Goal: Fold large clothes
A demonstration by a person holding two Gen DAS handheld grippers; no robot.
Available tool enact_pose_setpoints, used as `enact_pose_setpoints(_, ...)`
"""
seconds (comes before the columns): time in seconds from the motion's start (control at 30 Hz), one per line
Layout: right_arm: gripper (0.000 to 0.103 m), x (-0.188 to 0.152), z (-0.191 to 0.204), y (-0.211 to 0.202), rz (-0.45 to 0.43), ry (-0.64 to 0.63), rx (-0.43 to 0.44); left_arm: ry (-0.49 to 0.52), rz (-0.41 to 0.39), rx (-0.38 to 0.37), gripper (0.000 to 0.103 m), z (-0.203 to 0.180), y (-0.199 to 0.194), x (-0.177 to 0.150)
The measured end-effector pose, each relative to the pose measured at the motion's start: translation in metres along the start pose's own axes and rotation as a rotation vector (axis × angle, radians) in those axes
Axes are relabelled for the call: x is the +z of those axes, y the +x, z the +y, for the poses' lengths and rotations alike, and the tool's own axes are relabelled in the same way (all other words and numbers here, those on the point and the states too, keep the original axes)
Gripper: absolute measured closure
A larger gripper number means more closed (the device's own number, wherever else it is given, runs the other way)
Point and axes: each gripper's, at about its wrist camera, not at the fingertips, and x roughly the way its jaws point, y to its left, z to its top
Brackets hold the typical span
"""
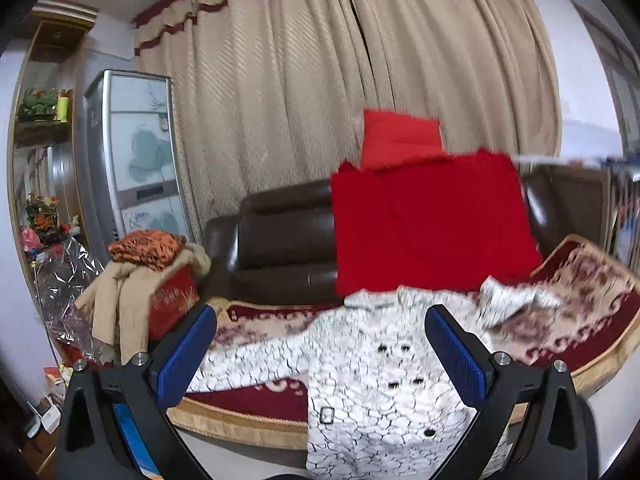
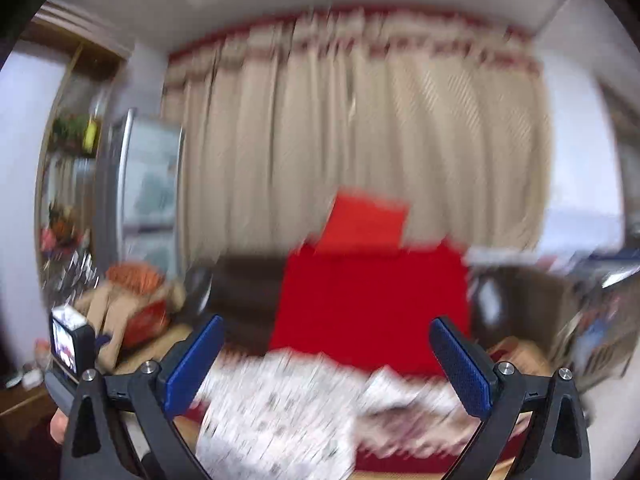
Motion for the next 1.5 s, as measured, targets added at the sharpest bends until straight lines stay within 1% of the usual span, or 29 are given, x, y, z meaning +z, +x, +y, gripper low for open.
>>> enact_pose_setpoints(0.03, 0.000, -0.021, -0.022, 0.030, 0.010, 0.018, 0.020, -0.008, 0.016, 0.010, 0.000, -0.004, 0.008, -0.007)
enact_pose_setpoints(0.07, 0.000, -0.047, -0.012, 0.071, 0.070, 0.022, 0.013, -0.026, 0.032, 0.009, 0.000, -0.006, 0.016, -0.013)
enact_pose_setpoints(0.1, 0.000, -0.065, -0.014, 0.094, 0.091, 0.020, 0.003, -0.058, 0.051, -0.003, 0.000, -0.004, 0.024, -0.019)
enact_pose_setpoints(0.13, 0.000, -0.085, -0.008, 0.121, 0.117, 0.014, -0.022, -0.094, 0.067, -0.011, 0.000, 0.000, 0.030, -0.023)
enact_pose_setpoints(0.2, 0.000, -0.107, -0.002, 0.150, 0.123, 0.013, -0.053, -0.135, 0.070, 0.009, 0.000, 0.006, 0.035, -0.028)
enact_pose_setpoints(0.27, 0.000, -0.127, 0.008, 0.184, 0.157, 0.040, -0.035, -0.145, 0.047, 0.053, 0.000, 0.012, 0.039, -0.027)
enact_pose_setpoints(0.3, 0.000, -0.121, 0.003, 0.188, 0.171, 0.039, -0.024, -0.140, 0.022, 0.075, 0.000, 0.014, 0.042, -0.024)
enact_pose_setpoints(0.33, 0.000, -0.127, 0.006, 0.200, 0.185, 0.038, -0.011, -0.130, -0.001, 0.086, 0.000, 0.015, 0.044, -0.023)
enact_pose_setpoints(0.37, 0.000, -0.116, 0.012, 0.199, 0.194, 0.023, -0.016, -0.113, -0.019, 0.098, 0.000, 0.016, 0.048, -0.021)
enact_pose_setpoints(0.4, 0.000, -0.120, 0.017, 0.210, 0.200, 0.007, -0.027, -0.101, -0.025, 0.108, 0.000, 0.018, 0.055, -0.019)
enact_pose_setpoints(0.43, 0.000, -0.116, 0.022, 0.212, 0.206, -0.006, -0.036, -0.091, -0.029, 0.116, 0.000, 0.020, 0.061, -0.018)
enact_pose_setpoints(0.5, 0.000, -0.096, 0.017, 0.216, 0.237, -0.028, -0.040, -0.082, -0.033, 0.124, 0.000, 0.025, 0.075, -0.015)
enact_pose_setpoints(0.63, 0.000, -0.095, 0.029, 0.237, 0.265, -0.035, -0.055, -0.054, -0.053, 0.162, 0.000, 0.035, 0.100, -0.009)
enact_pose_setpoints(0.73, 0.000, -0.090, 0.038, 0.243, 0.275, -0.046, -0.077, -0.026, -0.084, 0.191, 0.000, 0.040, 0.117, -0.002)
enact_pose_setpoints(0.8, 0.000, -0.088, 0.042, 0.248, 0.281, -0.055, -0.091, -0.016, -0.071, 0.205, 0.000, 0.042, 0.130, 0.003)
enact_pose_setpoints(0.93, 0.000, -0.088, 0.043, 0.258, 0.292, -0.049, -0.106, -0.043, -0.037, 0.183, 0.000, 0.043, 0.142, 0.009)
enact_pose_setpoints(1.03, 0.000, -0.089, 0.044, 0.260, 0.295, -0.034, -0.104, -0.055, -0.012, 0.160, 0.000, 0.031, 0.141, 0.009)
enact_pose_setpoints(1.1, 0.000, -0.090, 0.043, 0.260, 0.290, -0.034, -0.113, -0.058, -0.010, 0.147, 0.000, 0.025, 0.142, 0.012)
enact_pose_setpoints(1.17, 0.000, -0.088, 0.039, 0.261, 0.286, -0.029, -0.117, -0.061, -0.024, 0.140, 0.000, 0.018, 0.143, 0.020)
enact_pose_setpoints(1.27, 0.000, -0.086, 0.031, 0.263, 0.288, -0.002, -0.119, -0.040, -0.108, 0.154, 0.000, 0.005, 0.145, 0.035)
enact_pose_setpoints(1.37, 0.000, -0.084, 0.023, 0.265, 0.283, 0.008, -0.127, -0.029, -0.153, 0.155, 0.000, -0.003, 0.157, 0.045)
enact_pose_setpoints(1.5, 0.000, -0.086, 0.005, 0.279, 0.295, 0.027, -0.144, -0.019, -0.129, 0.144, 0.000, -0.015, 0.179, 0.049)
